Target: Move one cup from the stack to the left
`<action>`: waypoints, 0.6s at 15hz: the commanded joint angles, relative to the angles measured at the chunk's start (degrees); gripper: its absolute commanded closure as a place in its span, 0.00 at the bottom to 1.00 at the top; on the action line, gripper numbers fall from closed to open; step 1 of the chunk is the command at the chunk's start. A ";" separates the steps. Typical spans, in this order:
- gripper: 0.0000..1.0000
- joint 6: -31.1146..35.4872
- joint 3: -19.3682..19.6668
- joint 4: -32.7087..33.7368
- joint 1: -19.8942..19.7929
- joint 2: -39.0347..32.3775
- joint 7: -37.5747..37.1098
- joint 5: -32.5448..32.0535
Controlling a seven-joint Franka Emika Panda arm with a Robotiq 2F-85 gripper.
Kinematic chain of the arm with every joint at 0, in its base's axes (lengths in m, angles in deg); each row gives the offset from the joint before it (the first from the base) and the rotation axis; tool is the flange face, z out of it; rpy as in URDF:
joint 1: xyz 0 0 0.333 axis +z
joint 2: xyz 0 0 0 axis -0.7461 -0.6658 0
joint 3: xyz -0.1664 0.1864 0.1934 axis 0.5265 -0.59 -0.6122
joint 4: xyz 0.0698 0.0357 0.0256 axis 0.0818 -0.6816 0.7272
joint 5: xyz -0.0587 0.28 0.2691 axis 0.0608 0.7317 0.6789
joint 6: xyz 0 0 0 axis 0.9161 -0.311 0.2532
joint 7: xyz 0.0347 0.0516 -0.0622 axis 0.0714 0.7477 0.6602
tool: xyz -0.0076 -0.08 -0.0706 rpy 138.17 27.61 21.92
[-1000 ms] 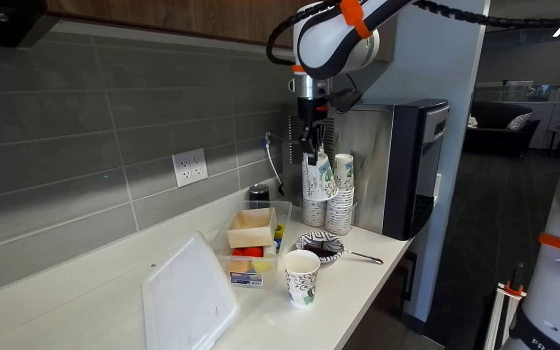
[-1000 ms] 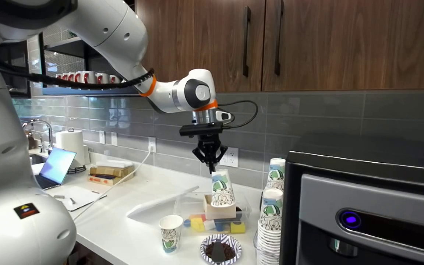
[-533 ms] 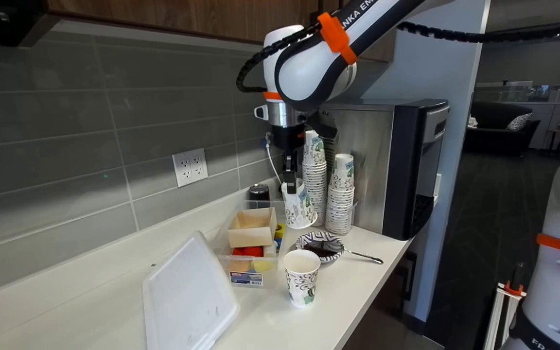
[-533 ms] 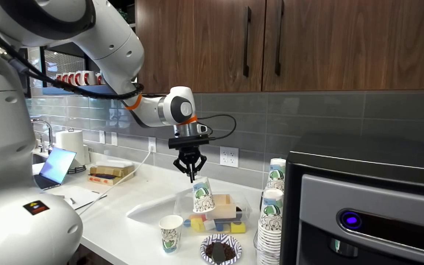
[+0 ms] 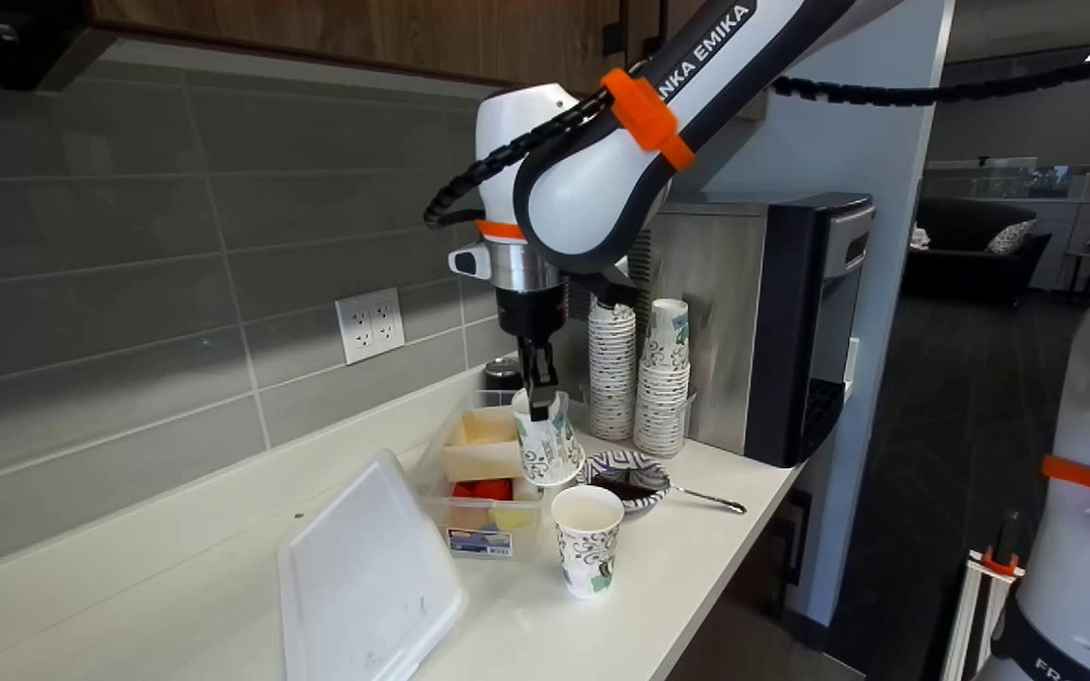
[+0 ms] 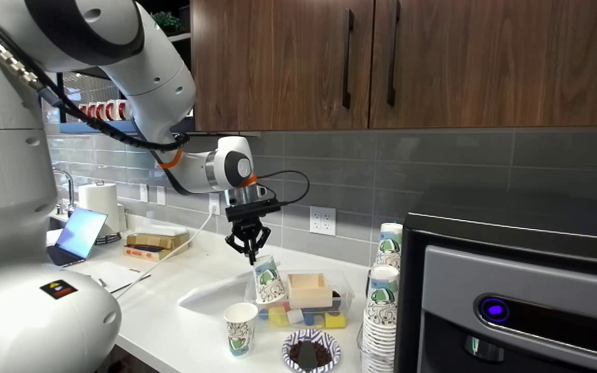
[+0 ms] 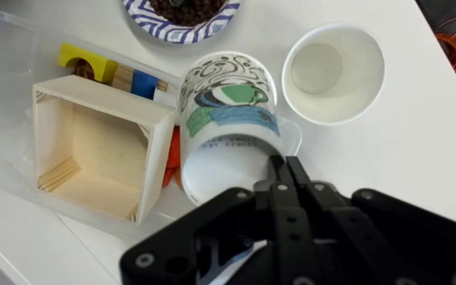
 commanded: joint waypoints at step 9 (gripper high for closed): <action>0.99 -10.93 -5.80 3.99 4.38 -3.30 1.81 -0.81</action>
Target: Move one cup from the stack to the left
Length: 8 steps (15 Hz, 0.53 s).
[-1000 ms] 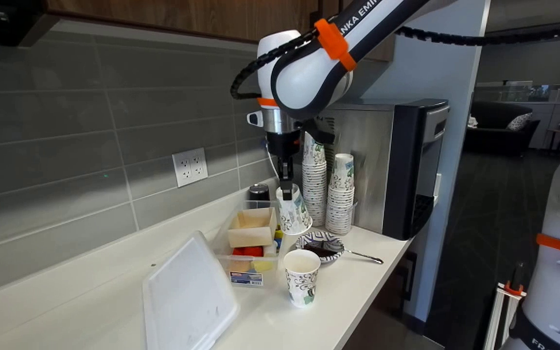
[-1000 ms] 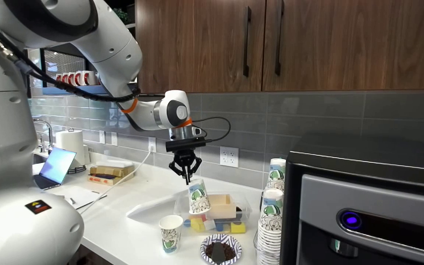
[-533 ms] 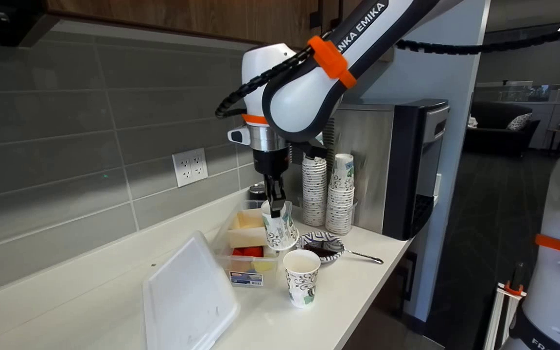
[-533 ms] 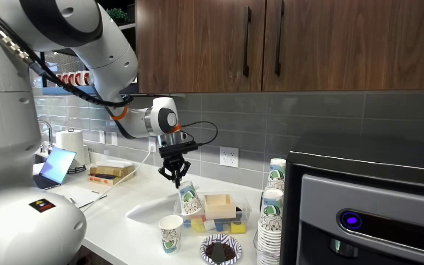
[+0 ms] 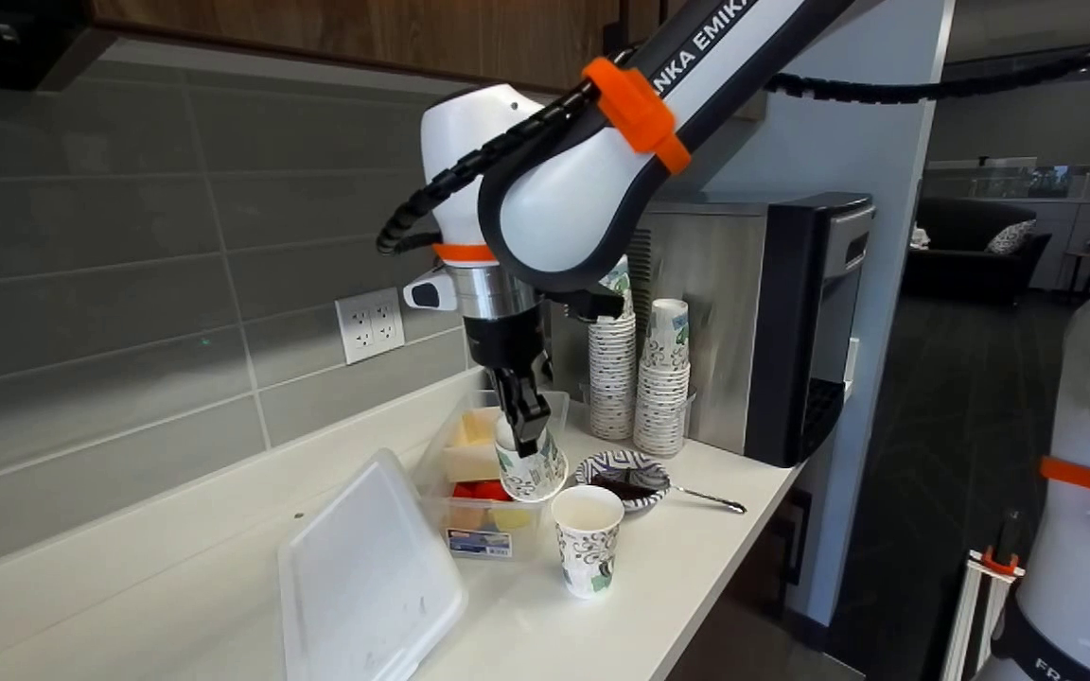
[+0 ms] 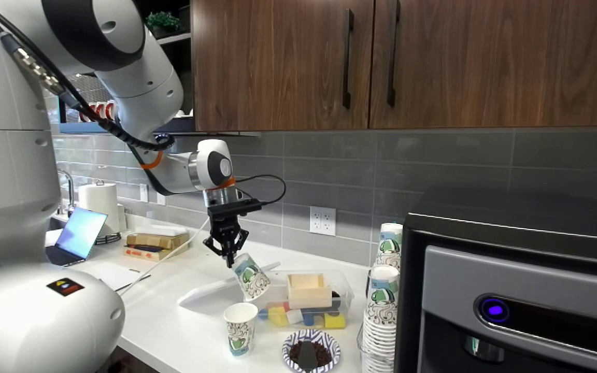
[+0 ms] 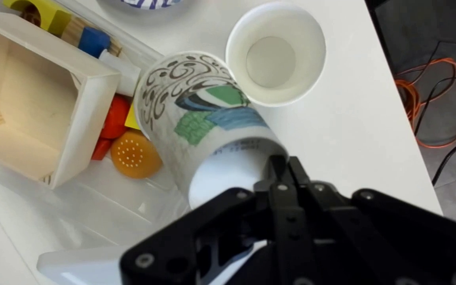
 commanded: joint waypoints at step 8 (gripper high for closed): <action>0.99 -12.13 -4.34 6.89 3.51 -2.27 -3.55 0.94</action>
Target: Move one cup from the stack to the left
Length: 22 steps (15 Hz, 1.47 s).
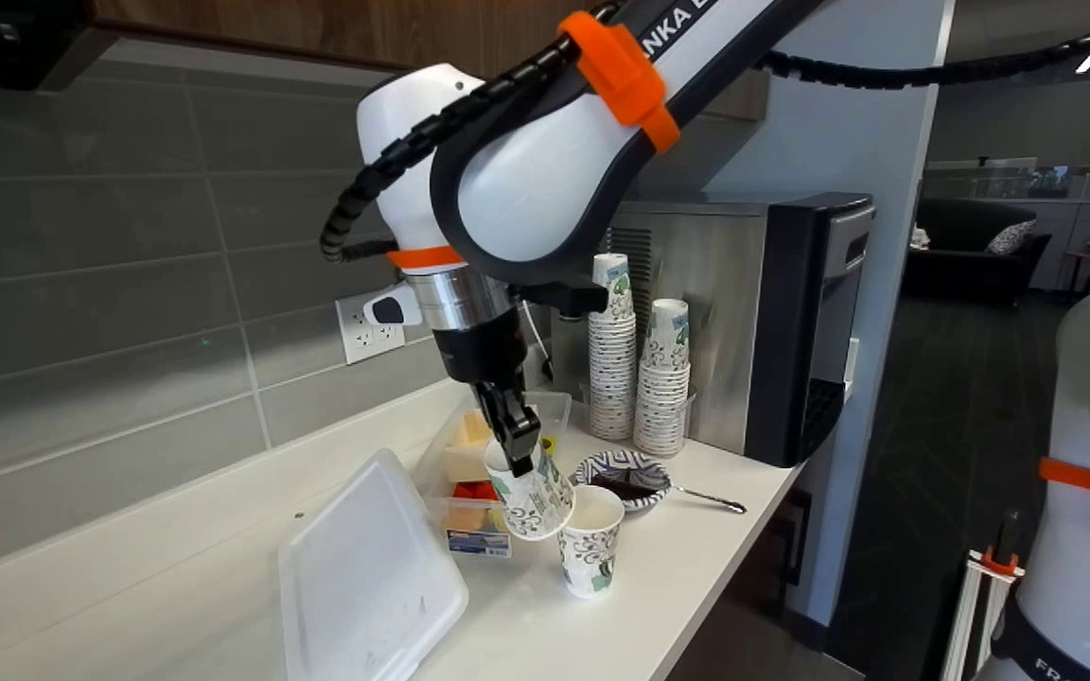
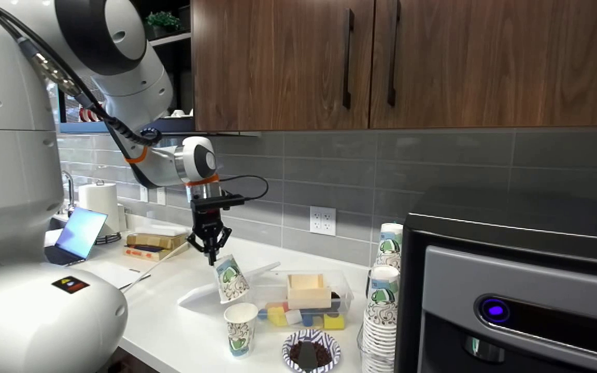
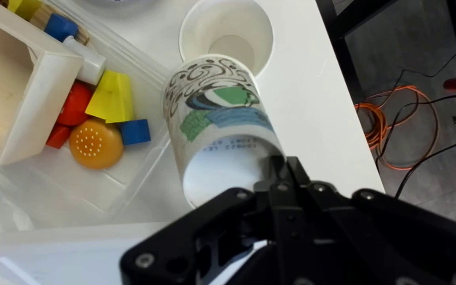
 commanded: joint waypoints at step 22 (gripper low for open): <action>0.99 -7.48 3.78 3.74 -4.09 -7.45 32.56 18.26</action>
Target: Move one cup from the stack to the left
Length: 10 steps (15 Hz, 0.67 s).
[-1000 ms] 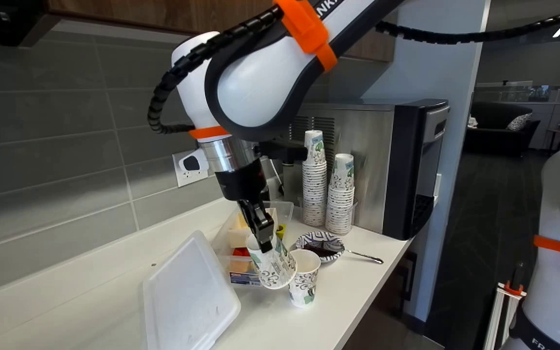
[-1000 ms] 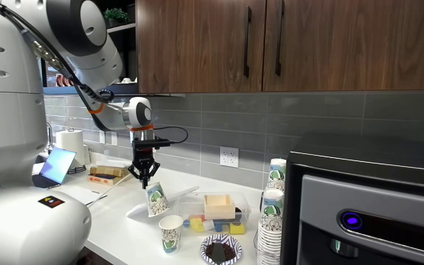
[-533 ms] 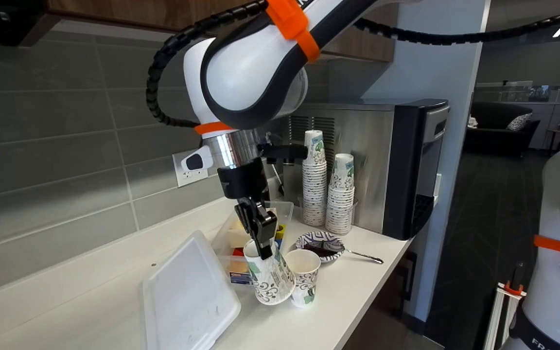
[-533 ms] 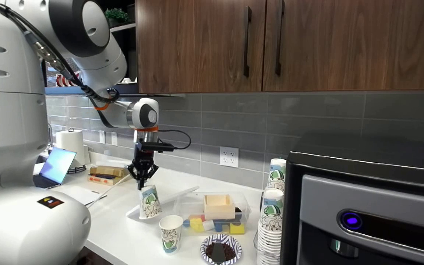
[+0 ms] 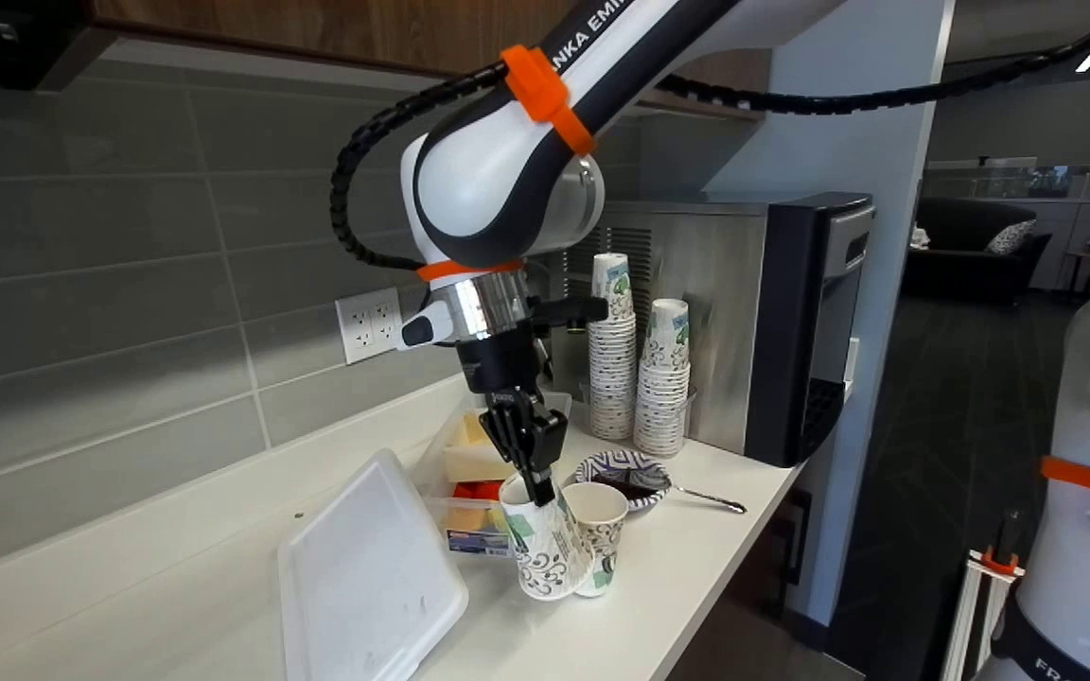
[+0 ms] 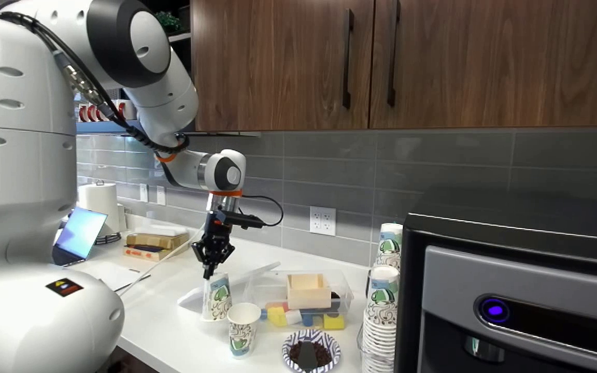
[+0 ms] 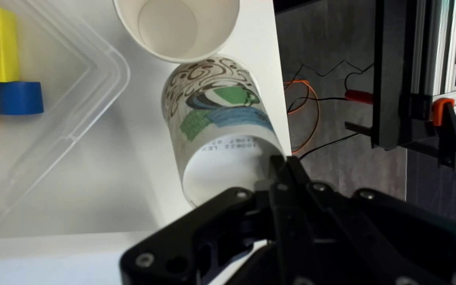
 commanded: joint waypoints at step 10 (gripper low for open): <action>0.99 2.86 -1.22 0.41 -1.33 -7.32 6.03 3.63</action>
